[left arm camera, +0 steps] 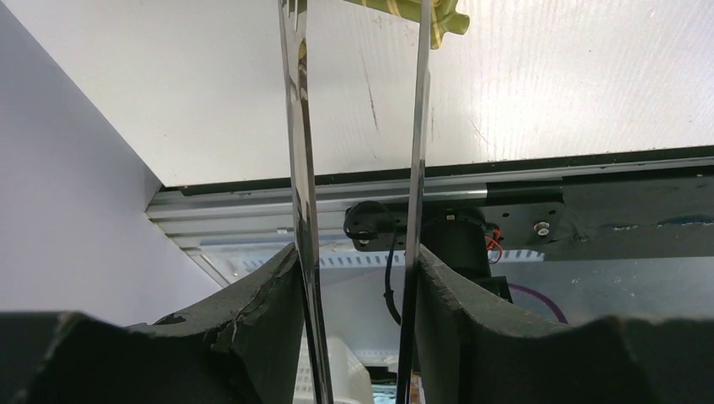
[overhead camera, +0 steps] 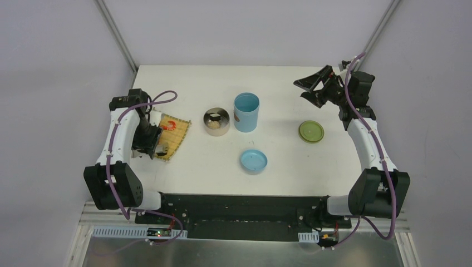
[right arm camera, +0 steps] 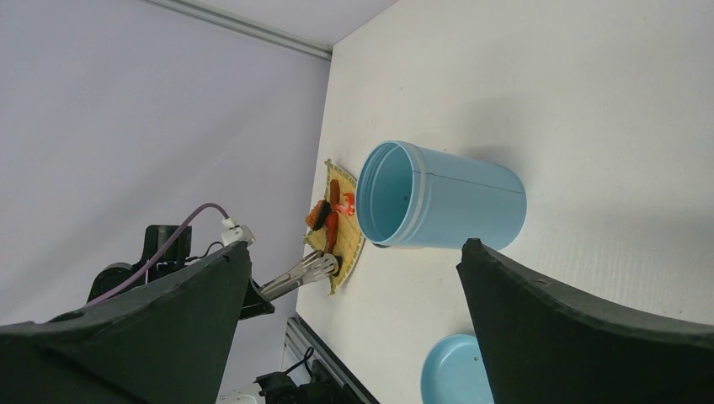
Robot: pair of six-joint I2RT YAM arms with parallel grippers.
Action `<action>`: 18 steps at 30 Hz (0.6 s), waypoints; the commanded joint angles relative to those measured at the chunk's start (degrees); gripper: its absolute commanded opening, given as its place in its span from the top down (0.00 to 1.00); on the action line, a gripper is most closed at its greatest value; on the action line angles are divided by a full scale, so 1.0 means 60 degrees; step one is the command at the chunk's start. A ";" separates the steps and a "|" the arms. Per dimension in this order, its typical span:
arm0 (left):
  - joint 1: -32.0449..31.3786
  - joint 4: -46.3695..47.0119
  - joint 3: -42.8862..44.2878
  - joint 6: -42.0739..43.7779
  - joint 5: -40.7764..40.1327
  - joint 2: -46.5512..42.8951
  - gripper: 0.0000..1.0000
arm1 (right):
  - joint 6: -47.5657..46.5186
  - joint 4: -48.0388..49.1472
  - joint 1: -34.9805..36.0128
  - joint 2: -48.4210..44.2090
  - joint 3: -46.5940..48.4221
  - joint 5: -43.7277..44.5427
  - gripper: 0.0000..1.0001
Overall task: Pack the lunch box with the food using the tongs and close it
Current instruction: Pick up the fake food from the plate.
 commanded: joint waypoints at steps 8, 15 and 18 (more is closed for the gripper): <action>-0.0104 -0.0254 0.0081 -0.0148 -0.0112 -0.0005 0.60 | -0.0159 0.0304 0.0028 -0.0292 0.0084 -0.0082 0.01; -0.0365 -0.0634 0.1304 0.0175 0.0396 -0.0221 0.69 | -0.0214 0.0291 0.0030 -0.0305 0.0137 -0.0103 0.01; -0.0770 -0.0568 0.1775 0.0358 0.0896 -0.0378 0.72 | -0.0225 0.0297 0.0028 -0.0306 0.0129 -0.0081 0.01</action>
